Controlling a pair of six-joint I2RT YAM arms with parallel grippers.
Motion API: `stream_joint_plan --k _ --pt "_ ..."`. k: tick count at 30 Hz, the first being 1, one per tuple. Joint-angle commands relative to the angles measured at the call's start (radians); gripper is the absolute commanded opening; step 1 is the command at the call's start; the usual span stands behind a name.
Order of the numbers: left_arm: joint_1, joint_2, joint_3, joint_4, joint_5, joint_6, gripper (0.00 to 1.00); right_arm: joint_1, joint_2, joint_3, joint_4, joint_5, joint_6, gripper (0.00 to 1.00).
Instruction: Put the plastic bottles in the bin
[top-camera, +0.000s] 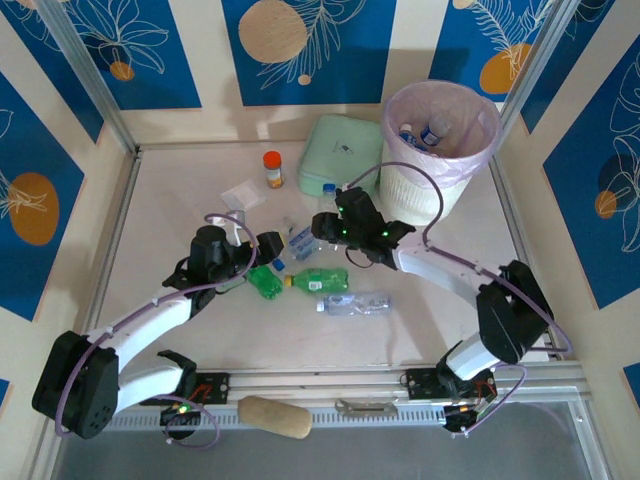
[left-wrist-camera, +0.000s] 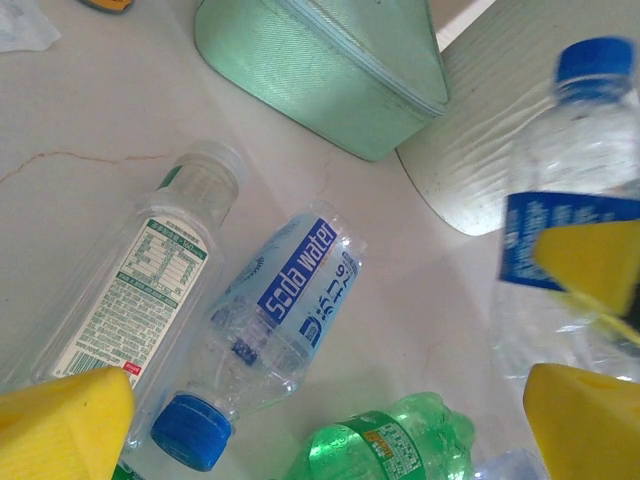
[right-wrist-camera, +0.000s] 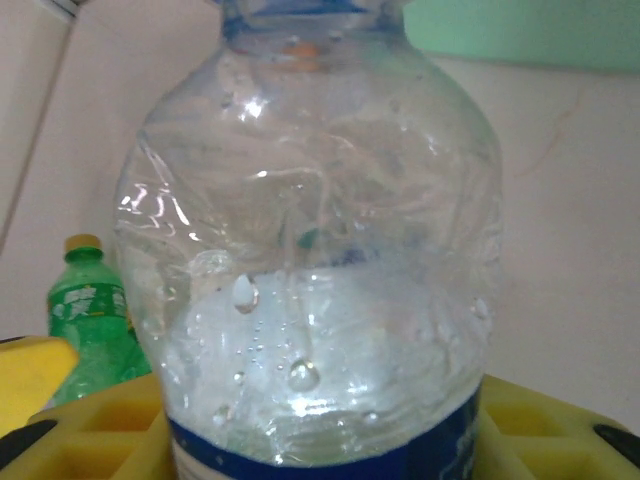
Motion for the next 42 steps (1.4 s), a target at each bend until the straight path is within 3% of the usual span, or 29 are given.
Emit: stream_joint_plan --k 1,10,20,33,42 --pt "0.012 -0.015 0.009 -0.003 -0.005 0.001 1.00 -0.002 -0.076 0.029 0.013 0.042 -0.088 0.50" --pt "0.011 0.022 0.017 0.044 0.038 -0.006 1.00 -0.076 -0.242 0.068 0.020 0.012 -0.176 0.49" --pt "0.000 0.064 0.040 0.102 0.096 0.007 1.00 -0.316 -0.302 0.178 -0.009 -0.124 -0.198 0.48" --pt "-0.084 0.187 0.043 0.225 0.148 -0.052 1.00 -0.633 -0.232 0.377 -0.073 -0.179 -0.249 0.48" --pt "-0.113 0.218 0.076 0.237 0.153 -0.052 1.00 -0.672 -0.082 0.525 -0.149 -0.175 -0.298 0.48"
